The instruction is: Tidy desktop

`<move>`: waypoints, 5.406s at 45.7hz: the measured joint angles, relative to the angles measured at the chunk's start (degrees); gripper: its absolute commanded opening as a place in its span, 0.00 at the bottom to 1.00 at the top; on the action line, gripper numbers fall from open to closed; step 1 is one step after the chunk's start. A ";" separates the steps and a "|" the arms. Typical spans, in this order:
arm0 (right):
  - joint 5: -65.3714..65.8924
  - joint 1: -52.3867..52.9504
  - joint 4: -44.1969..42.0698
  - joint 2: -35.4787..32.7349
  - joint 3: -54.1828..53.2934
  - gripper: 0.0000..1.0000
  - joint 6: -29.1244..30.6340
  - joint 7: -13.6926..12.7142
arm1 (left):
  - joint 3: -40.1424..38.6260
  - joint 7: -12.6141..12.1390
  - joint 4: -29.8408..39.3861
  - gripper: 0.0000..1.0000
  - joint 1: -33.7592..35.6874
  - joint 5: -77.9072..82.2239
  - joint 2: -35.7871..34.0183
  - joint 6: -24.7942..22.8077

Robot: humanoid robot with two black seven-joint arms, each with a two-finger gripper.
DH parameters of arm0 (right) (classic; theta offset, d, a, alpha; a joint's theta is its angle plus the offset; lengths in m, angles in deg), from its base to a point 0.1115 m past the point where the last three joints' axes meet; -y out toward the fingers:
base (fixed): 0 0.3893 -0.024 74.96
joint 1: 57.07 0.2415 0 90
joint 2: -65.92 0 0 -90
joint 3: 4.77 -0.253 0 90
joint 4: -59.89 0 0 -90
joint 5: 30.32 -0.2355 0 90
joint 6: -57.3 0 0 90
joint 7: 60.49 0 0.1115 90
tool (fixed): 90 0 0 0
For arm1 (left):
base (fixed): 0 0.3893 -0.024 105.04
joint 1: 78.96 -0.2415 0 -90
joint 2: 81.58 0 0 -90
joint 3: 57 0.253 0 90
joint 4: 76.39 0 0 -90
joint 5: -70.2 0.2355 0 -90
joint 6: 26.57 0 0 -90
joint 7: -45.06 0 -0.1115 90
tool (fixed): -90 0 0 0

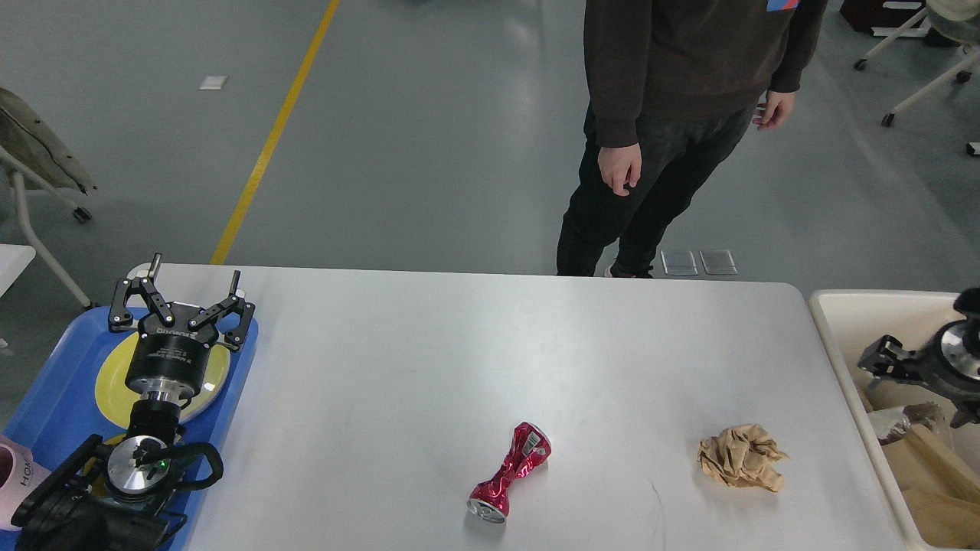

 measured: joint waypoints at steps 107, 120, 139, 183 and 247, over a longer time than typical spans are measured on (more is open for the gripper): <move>-16.98 1.50 13.05 17.76 11.03 0.99 -3.70 10.68 | 0.00 -0.04 0.03 0.96 -0.09 0.00 0.07 -0.05; -17.12 -5.23 9.34 20.27 9.12 0.99 -13.14 10.72 | 0.00 -0.04 0.02 0.96 -0.08 0.00 0.08 -0.04; -17.16 -8.24 9.79 22.04 9.01 0.00 -20.67 10.71 | 0.00 -0.04 0.02 0.96 -0.05 0.00 0.09 -0.01; -17.16 7.84 20.51 16.21 10.72 0.00 -6.12 8.79 | 0.00 -0.01 0.02 0.96 -0.01 0.00 0.06 -0.02; -17.19 3.53 3.30 -9.11 18.97 0.00 -3.13 8.05 | 0.00 0.00 -0.05 0.96 -0.10 -0.01 0.08 -0.03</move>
